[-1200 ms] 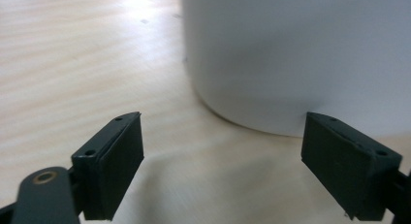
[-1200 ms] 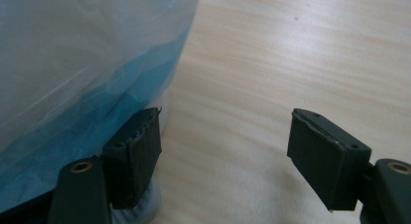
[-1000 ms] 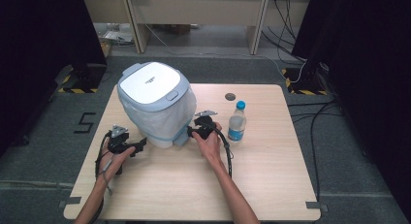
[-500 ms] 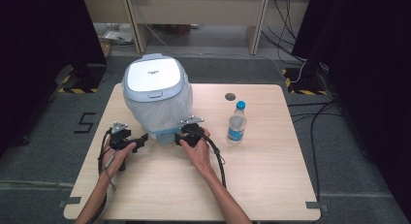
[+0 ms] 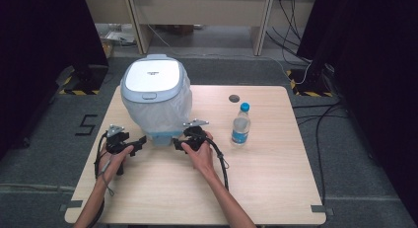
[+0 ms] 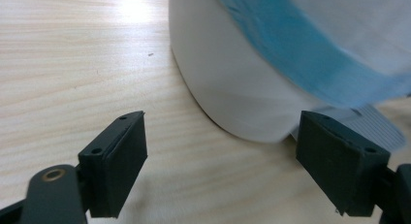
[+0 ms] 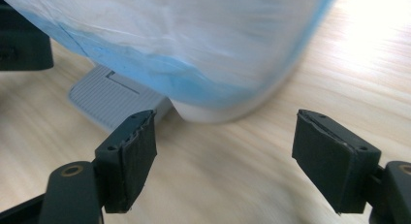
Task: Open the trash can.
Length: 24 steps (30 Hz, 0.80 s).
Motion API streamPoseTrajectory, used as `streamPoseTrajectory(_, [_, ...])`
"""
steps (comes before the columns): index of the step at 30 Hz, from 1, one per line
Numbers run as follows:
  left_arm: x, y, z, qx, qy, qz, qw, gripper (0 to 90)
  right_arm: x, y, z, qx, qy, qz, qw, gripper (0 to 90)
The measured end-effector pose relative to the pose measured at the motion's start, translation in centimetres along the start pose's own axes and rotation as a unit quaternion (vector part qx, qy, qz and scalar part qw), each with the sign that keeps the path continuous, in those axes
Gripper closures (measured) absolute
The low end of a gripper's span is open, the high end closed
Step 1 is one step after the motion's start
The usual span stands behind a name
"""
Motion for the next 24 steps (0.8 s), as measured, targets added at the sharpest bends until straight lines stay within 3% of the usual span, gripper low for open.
streamPoseTrajectory(2, [0.6,-0.9,0.1,0.005,0.011,-0.006,0.9999,24.7,0.6,-1.6,-0.8,-0.008,-0.009,-0.012,0.9999,23.7])
streamPoseTrajectory(4, [1.1,-1.9,0.4,0.012,0.016,-0.019,0.9996,29.1,0.9,-2.1,-1.2,-0.01,-0.013,-0.016,0.9997,23.7])
streamPoseTrajectory(7, [1.9,-3.4,1.0,0.024,0.027,-0.038,0.9986,49.7,1.3,-3.4,-2.5,-0.021,-0.025,-0.028,0.9991,23.5])
streamPoseTrajectory(8, [2.2,-3.9,1.2,0.027,0.03,-0.044,0.9982,67.1,1.4,-3.8,-2.9,-0.024,-0.031,-0.03,0.9988,23.5])
streamPoseTrajectory(9, [2.4,-4.3,1.5,0.031,0.031,-0.048,0.9979,67.1,1.5,-4.2,-3.3,-0.028,-0.034,-0.032,0.9985,23.5])
streamPoseTrajectory(11, [2.9,-5.1,2.0,0.04,0.035,-0.055,0.9971,80.4,1.6,-4.8,-4.1,-0.034,-0.044,-0.037,0.9978,23.3])
streamPoseTrajectory(13, [3.4,-5.8,2.5,0.05,0.04,-0.063,0.9959,87.8,1.8,-5.3,-4.8,-0.037,-0.046,-0.042,0.9974,23.3])
streamPoseTrajectory(17, [4.5,-7.1,3.4,0.054,0.048,-0.088,0.9935,89.6,2.2,-6.2,-6.3,-0.045,-0.049,-0.051,0.9965,23.1])
streamPoseTrajectory(24, [5.9,-9.5,6.1,0.069,0.059,-0.116,0.989,89.6,2.2,-6.9,-7.1,-0.035,-0.05,-0.065,0.996,22.8])
Point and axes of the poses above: each handheld gripper's, and its own axes: y roughly forward along the jaws, z roughly out of its top, x roughly to its right, the point moved 5 cm from there along y, roughly forward along the jaws, and after that the axes turned 5 degrees about z, right-handed, at the moved point
